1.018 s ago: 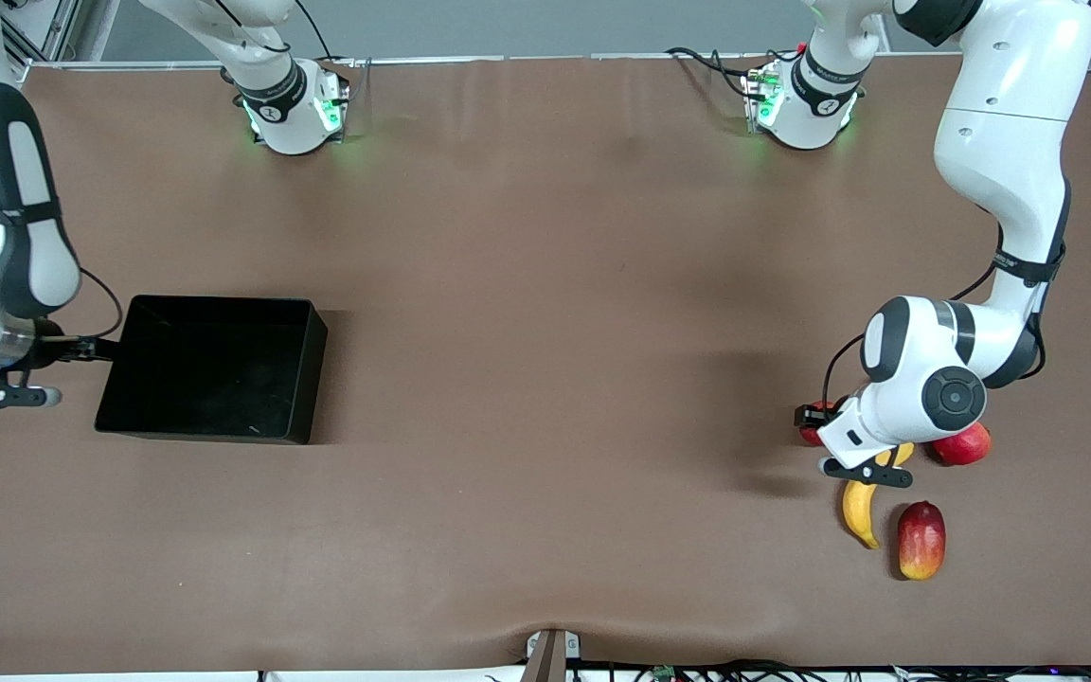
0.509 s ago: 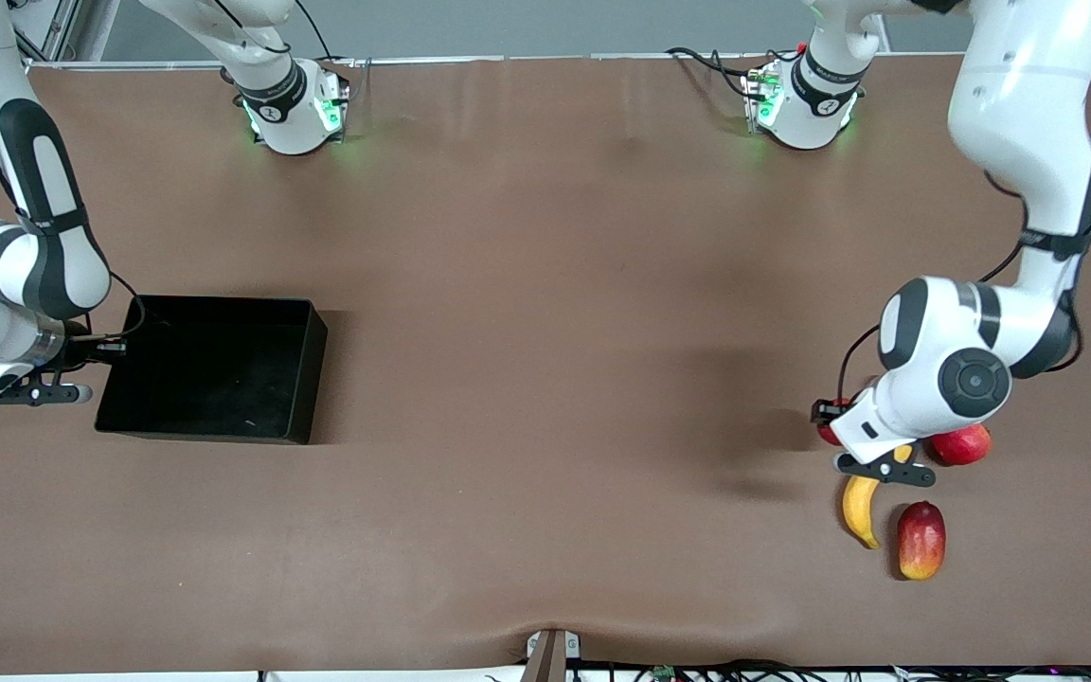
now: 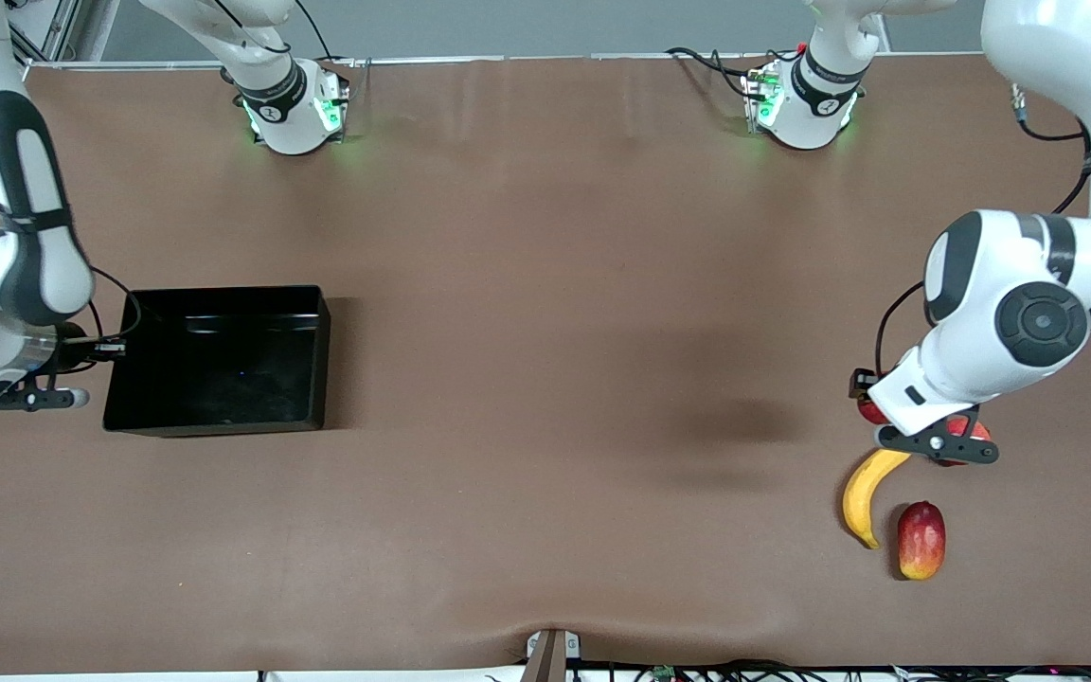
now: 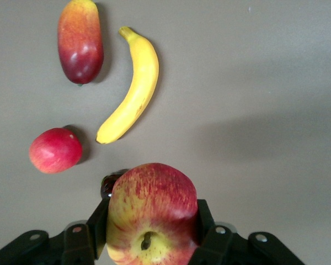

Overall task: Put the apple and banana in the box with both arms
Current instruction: 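Carry the apple with the left gripper over the black tray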

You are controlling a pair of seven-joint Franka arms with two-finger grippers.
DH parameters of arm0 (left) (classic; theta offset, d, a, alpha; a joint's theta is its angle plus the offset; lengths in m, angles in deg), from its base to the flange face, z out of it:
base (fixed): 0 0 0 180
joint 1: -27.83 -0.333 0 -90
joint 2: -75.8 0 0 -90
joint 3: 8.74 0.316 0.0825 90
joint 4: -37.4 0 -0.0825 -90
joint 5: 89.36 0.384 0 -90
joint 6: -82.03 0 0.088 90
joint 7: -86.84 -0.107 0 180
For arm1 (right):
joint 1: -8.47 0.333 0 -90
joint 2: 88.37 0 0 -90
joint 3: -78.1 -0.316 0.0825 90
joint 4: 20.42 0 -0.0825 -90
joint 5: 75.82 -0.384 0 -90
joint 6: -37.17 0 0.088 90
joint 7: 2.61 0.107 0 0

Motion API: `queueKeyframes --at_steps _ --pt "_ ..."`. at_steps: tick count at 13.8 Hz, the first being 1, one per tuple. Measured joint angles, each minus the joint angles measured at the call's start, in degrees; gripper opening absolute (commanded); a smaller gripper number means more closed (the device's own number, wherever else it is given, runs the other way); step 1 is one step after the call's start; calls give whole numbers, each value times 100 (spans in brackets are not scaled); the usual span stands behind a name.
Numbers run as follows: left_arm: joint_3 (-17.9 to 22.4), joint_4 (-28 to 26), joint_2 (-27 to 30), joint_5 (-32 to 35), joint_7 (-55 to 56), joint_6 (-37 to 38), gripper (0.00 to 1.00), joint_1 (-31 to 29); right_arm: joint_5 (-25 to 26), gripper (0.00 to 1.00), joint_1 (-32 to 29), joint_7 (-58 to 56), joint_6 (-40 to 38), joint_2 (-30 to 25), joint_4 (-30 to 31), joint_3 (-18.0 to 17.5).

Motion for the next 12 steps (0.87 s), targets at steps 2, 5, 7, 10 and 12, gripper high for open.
queueKeyframes --at_steps 2,5,7,10,12 --pt "0 149 18 0 0 182 0 2 -320 0 44 5 -712 -21 -521 -135" --pt "-7 280 19 0 3 319 0 9 -588 0 97 407 -1046 -32 -813 -671" --pt "-12 317 26 0 9 351 0 14 -608 0 137 1343 -1024 -31 -854 -1273" --pt "-63 367 74 0 35 467 0 19 -615 0 612 2778 -844 -28 -909 -1845" --pt "-77 391 111 0 51 540 0 23 -619 0 1133 3505 -555 -12 -913 -1896"
